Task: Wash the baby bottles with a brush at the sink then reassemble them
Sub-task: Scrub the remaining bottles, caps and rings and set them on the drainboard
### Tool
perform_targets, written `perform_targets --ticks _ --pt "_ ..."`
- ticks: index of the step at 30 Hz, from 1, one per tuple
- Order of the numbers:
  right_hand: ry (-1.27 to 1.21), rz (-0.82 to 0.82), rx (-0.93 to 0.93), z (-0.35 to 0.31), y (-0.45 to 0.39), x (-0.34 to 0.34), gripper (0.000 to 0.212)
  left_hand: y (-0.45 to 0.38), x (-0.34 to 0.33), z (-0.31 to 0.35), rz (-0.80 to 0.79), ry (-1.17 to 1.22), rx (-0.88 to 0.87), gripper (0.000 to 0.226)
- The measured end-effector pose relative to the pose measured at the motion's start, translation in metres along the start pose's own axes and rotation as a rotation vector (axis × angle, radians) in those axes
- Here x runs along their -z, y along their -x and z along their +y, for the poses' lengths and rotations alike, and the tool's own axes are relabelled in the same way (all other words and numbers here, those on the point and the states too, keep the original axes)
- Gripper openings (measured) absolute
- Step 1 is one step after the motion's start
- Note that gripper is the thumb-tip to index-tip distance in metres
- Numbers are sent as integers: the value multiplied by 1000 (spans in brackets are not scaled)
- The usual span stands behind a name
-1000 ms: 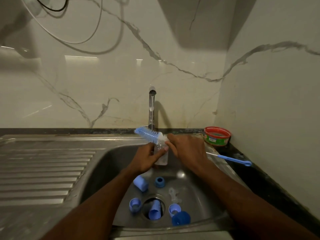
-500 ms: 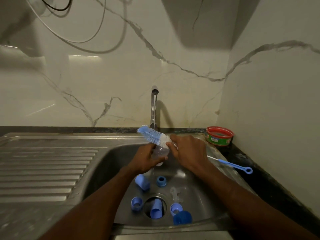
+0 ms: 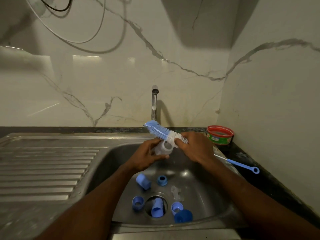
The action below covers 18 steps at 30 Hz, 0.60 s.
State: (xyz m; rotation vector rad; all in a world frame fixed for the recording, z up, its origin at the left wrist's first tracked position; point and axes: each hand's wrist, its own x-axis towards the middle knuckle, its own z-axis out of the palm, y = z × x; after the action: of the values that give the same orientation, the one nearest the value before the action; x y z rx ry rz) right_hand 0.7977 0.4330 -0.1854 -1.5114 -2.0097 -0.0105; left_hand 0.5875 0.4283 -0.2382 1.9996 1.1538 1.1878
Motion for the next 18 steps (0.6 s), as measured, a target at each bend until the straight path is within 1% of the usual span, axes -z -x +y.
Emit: perform_targets --ticks 4,6,7,10,12,13,15,18 --pt "31 -36 -27 14 -2 7 45 -2 15 -7 120 20 19 59" --pt "28 -42 -30 17 -3 5 45 -2 16 -7 121 12 22 59" --pt "19 -47 -29 16 -3 3 45 0 13 -5 86 27 36 58" --pt "-22 -60 -3 6 -3 -4 42 0 -1 0 -100 2 80 58" --pt "-20 -64 19 4 -4 -5 40 -1 -8 2 -145 5 69 58" --pt "-4 -50 28 6 -4 -4 40 -1 -8 4 -131 48 59 55" --pt "42 -2 36 13 -4 0 42 -1 -4 6 -44 168 83 46" --pt "96 34 99 14 2 5 38 0 4 2 142 276 241 29"
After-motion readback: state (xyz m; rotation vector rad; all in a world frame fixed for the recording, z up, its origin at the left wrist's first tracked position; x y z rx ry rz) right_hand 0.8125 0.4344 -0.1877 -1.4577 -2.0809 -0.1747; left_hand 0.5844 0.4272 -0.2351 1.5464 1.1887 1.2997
